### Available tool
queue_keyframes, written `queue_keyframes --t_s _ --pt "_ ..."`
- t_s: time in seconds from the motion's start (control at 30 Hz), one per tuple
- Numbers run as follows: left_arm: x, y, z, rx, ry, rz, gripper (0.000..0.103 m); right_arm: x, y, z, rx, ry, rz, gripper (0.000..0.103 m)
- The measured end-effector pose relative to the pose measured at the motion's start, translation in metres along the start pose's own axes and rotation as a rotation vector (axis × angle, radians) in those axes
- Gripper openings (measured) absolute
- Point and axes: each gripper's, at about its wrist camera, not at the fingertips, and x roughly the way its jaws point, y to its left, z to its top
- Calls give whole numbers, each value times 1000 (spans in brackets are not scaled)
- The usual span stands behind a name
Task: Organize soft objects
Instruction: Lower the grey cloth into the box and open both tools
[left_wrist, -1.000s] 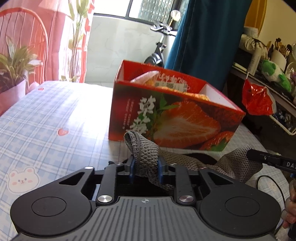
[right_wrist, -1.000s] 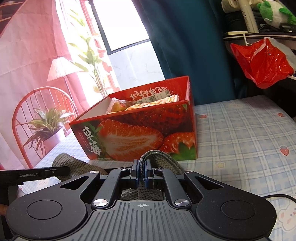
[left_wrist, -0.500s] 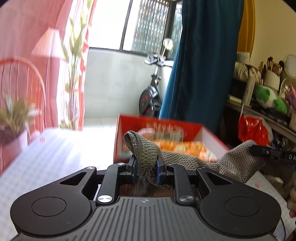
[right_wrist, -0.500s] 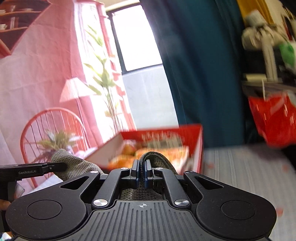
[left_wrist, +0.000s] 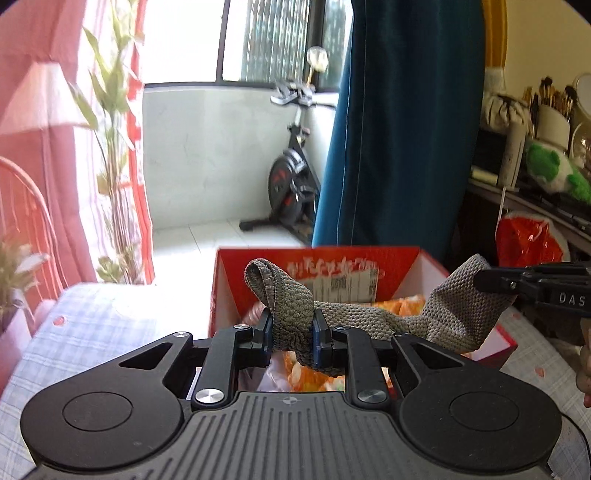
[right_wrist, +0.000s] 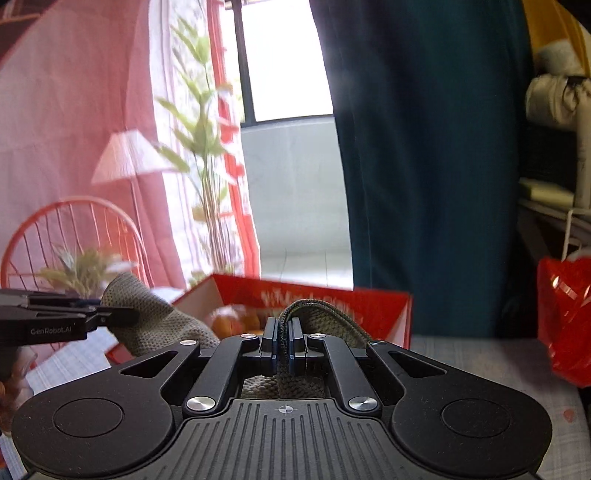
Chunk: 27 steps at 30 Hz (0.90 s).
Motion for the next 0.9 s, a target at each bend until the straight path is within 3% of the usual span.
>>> queue_keyframes --t_s 0.13,0.33,0.47,0.6,0.67,0.9 --pt "19 2 -6 29 81 -18 24 22 -5 -19 -2 96 -18 5" --pt "28 8 -9 41 110 -31 35 30 -13 -34 15 139 -47 6" --pt "23 7 -8 50 99 -33 66 22 -13 -33 26 123 -60 17" --pt "10 4 -5 54 72 -21 81 4 -9 -31 5 83 -82 29" --pt "0 2 -5 47 52 -24 83 -8 -6 -30 4 61 -90 37" --pt "-46 -8 -19 43 3 -42 84 -51 15 -41 3 2 -41 38"
